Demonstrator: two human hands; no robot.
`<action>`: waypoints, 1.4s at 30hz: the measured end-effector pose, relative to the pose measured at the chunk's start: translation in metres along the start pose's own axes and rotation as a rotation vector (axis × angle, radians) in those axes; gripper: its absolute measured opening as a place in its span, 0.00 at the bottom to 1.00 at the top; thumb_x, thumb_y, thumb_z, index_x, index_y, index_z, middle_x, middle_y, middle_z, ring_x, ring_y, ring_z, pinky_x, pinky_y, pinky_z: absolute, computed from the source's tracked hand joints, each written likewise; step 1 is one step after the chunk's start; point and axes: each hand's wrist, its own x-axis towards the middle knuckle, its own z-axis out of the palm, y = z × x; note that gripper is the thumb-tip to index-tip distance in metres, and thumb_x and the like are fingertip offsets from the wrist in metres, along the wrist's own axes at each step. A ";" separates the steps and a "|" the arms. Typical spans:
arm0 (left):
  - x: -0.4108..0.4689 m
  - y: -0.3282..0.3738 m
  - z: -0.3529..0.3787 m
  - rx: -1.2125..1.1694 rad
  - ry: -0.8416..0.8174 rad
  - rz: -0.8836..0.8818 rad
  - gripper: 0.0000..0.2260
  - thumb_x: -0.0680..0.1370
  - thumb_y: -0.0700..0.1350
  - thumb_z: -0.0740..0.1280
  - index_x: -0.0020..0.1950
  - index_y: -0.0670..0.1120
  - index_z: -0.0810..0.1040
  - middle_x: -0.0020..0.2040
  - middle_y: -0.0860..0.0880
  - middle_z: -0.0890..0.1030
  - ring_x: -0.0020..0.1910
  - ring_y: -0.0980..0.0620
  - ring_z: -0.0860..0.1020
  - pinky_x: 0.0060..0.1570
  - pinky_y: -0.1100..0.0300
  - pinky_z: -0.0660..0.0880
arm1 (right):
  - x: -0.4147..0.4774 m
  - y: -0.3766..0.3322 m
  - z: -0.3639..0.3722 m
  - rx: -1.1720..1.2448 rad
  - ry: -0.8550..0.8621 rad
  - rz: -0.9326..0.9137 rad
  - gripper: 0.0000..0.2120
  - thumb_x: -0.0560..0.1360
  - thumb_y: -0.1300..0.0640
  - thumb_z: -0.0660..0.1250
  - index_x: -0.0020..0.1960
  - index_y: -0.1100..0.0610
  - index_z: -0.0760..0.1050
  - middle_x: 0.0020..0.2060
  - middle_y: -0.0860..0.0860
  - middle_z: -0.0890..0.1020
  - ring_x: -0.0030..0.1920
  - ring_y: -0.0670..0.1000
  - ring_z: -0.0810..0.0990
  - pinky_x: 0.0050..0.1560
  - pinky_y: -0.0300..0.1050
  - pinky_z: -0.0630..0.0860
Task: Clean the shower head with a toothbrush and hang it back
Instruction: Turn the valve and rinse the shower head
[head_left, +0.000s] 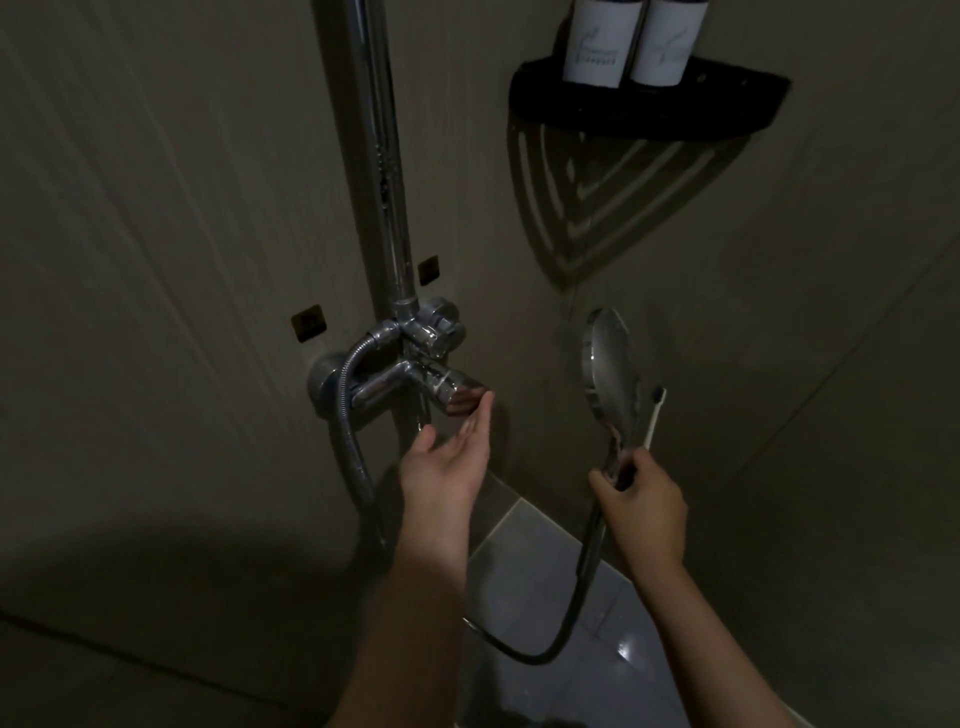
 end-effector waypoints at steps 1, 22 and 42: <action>0.000 0.000 -0.001 -0.030 -0.001 -0.010 0.24 0.82 0.44 0.52 0.72 0.30 0.57 0.72 0.28 0.60 0.73 0.35 0.59 0.72 0.43 0.59 | 0.001 0.000 0.001 -0.005 -0.011 -0.004 0.12 0.70 0.57 0.71 0.36 0.52 0.68 0.31 0.45 0.74 0.32 0.38 0.71 0.29 0.34 0.61; 0.019 -0.001 -0.009 0.156 0.072 0.053 0.23 0.83 0.44 0.48 0.72 0.29 0.57 0.70 0.31 0.66 0.70 0.35 0.66 0.70 0.46 0.65 | 0.002 0.005 0.004 0.022 -0.048 -0.050 0.09 0.70 0.57 0.71 0.38 0.52 0.70 0.35 0.49 0.77 0.34 0.43 0.75 0.30 0.37 0.65; 0.020 -0.030 -0.092 1.882 -0.236 -0.212 0.14 0.78 0.36 0.62 0.61 0.50 0.74 0.54 0.49 0.79 0.54 0.54 0.76 0.59 0.57 0.71 | -0.011 -0.006 -0.006 -0.006 -0.089 -0.186 0.11 0.70 0.50 0.71 0.40 0.54 0.72 0.36 0.51 0.76 0.35 0.49 0.75 0.34 0.47 0.74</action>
